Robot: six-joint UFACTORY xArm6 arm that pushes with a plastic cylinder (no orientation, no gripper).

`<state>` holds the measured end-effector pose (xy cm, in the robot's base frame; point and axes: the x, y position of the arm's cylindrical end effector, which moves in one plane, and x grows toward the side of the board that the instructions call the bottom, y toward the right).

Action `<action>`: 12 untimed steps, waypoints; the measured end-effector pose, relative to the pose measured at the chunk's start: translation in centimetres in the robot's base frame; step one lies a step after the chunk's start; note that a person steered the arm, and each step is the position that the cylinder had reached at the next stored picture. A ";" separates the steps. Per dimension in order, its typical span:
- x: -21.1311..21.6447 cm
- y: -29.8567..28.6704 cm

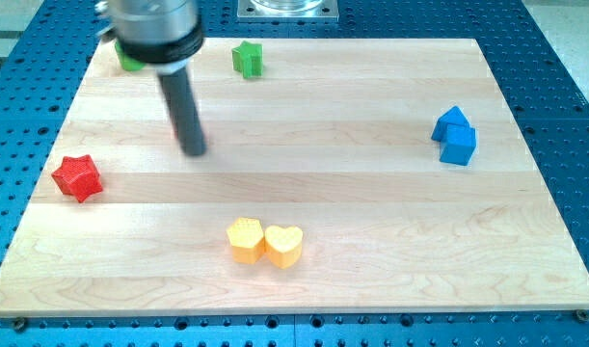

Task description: Push the red circle into the green star

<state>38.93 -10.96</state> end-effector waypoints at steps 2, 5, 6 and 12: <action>-0.8 -3.8; -12.1 2.0; -13.8 -0.3; -16.4 9.1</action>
